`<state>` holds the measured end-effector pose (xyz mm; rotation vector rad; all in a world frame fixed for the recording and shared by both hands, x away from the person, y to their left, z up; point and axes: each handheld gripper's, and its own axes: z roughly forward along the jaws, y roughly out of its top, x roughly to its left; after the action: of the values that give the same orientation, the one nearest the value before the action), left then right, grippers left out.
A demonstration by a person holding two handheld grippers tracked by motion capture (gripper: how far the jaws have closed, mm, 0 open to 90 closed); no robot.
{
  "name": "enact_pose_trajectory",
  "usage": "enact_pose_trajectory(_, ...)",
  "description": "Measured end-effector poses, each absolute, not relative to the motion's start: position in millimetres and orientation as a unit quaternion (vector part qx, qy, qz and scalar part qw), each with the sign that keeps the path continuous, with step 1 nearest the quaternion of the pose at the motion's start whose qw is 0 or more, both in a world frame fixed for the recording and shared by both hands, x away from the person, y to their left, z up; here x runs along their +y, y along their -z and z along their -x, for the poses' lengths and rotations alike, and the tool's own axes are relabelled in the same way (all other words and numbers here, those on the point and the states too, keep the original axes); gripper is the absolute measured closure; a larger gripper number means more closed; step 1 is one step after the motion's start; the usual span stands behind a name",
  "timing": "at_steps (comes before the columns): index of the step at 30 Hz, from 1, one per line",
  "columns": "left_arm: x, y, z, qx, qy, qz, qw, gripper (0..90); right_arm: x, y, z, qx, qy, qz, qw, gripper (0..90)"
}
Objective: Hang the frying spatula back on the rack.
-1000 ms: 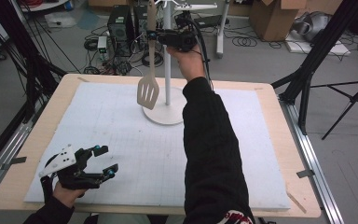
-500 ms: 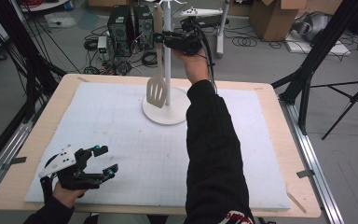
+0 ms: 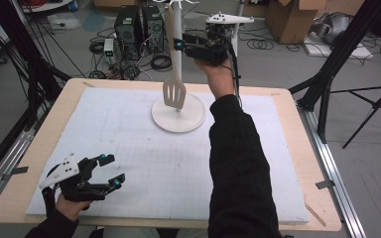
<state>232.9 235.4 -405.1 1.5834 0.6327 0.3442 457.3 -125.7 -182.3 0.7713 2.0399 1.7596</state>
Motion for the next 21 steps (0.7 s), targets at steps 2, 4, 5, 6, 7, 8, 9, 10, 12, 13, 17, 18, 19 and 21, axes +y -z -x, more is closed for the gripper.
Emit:
enact_pose_trajectory(2, 235, 405, -233, 0.280, -0.153, -0.694, 0.645, 21.5, -133, 184, -447, 0.721, -0.609, -0.278, 0.180, 48.8)
enact_pose_trajectory(4, 235, 405, -232, 0.282, -0.153, -0.693, 0.645, 21.0, -141, 188, -436, 0.720, -0.608, -0.280, 0.182, 44.3)
enact_pose_trajectory(5, 235, 405, -232, 0.282, -0.153, -0.692, 0.647, 20.8, -145, 190, -430, 0.722, -0.605, -0.283, 0.182, 40.8)
enact_pose_trajectory(6, 236, 404, -232, 0.284, -0.154, -0.690, 0.648, 20.4, -149, 193, -425, 0.724, -0.601, -0.284, 0.184, 37.8)
enact_pose_trajectory(7, 236, 404, -233, 0.287, -0.154, -0.688, 0.649, 20.1, -153, 196, -419, 0.728, -0.594, -0.287, 0.187, 33.7)
enact_pose_trajectory(8, 236, 404, -233, 0.288, -0.156, -0.688, 0.648, 19.5, -157, 200, -412, 0.731, -0.589, -0.287, 0.191, 28.9)
enact_pose_trajectory(9, 236, 404, -233, 0.289, -0.157, -0.687, 0.648, 19.1, -159, 202, -408, 0.734, -0.584, -0.288, 0.193, 26.7)
enact_pose_trajectory(10, 237, 404, -233, 0.289, -0.158, -0.688, 0.647, 18.8, -162, 206, -402, 0.738, -0.578, -0.286, 0.199, 24.9)
enact_pose_trajectory(12, 236, 404, -234, 0.289, -0.163, -0.690, 0.643, 18.8, -168, 213, -390, 0.746, -0.567, -0.280, 0.207, 21.5)
enact_pose_trajectory(13, 236, 404, -233, 0.290, -0.162, -0.691, 0.642, 18.8, -171, 217, -383, 0.750, -0.563, -0.277, 0.212, 20.2)
enact_pose_trajectory(17, 234, 404, -234, 0.288, -0.163, -0.693, 0.640, 18.8, -183, 239, -358, 0.758, -0.544, -0.275, 0.230, 17.3)
enact_pose_trajectory(18, 233, 404, -234, 0.288, -0.165, -0.694, 0.639, 18.8, -186, 245, -352, 0.760, -0.541, -0.274, 0.233, 17.2)
enact_pose_trajectory(19, 233, 404, -234, 0.288, -0.166, -0.695, 0.638, 18.8, -190, 254, -345, 0.764, -0.536, -0.273, 0.235, 17.2)
enact_pose_trajectory(21, 232, 405, -235, 0.289, -0.166, -0.696, 0.636, 18.8, -196, 268, -336, 0.766, -0.532, -0.274, 0.235, 17.0)
